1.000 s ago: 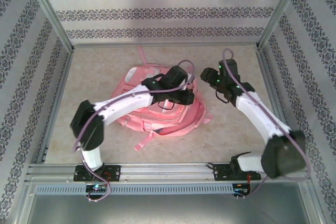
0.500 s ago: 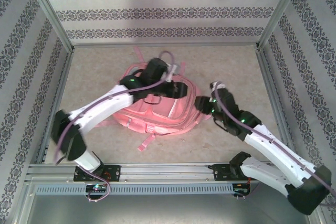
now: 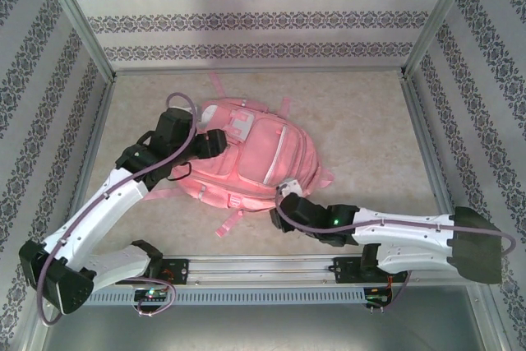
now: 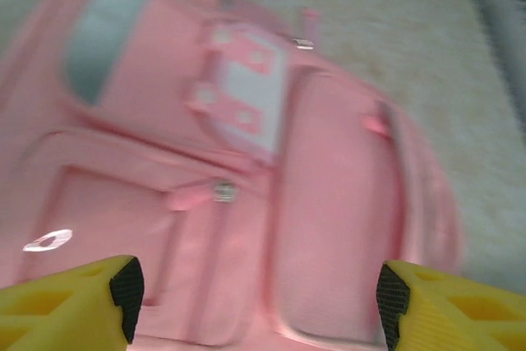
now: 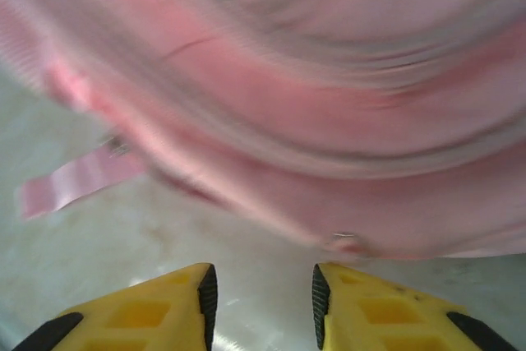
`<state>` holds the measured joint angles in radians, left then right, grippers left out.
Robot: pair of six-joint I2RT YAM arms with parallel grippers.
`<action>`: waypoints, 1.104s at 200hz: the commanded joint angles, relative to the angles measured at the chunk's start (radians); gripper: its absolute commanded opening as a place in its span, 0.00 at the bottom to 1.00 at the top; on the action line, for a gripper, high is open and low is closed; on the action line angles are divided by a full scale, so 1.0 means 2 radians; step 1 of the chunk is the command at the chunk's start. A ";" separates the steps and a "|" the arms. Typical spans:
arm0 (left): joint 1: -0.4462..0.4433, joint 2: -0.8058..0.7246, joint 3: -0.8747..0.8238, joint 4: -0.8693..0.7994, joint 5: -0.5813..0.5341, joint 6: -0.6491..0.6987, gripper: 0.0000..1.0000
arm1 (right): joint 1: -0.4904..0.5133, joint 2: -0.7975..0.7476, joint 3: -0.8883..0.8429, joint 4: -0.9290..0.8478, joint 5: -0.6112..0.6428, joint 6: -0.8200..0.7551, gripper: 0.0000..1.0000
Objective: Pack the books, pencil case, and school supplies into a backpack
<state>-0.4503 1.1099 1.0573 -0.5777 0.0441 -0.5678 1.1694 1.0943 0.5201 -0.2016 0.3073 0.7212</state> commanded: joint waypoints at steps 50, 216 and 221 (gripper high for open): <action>0.089 0.074 -0.066 0.010 0.007 -0.084 0.77 | -0.180 0.080 0.014 0.035 -0.062 -0.016 0.35; 0.093 0.038 -0.132 0.061 0.071 -0.152 0.64 | -0.080 0.119 -0.003 0.159 0.016 -0.034 0.63; 0.093 0.038 -0.131 0.059 0.067 -0.152 0.64 | -0.079 0.128 -0.004 0.172 0.011 -0.031 0.63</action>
<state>-0.2726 1.2011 0.7906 -0.4618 0.1776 -0.8509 1.0035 1.2884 0.5507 -0.0425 0.3069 0.5884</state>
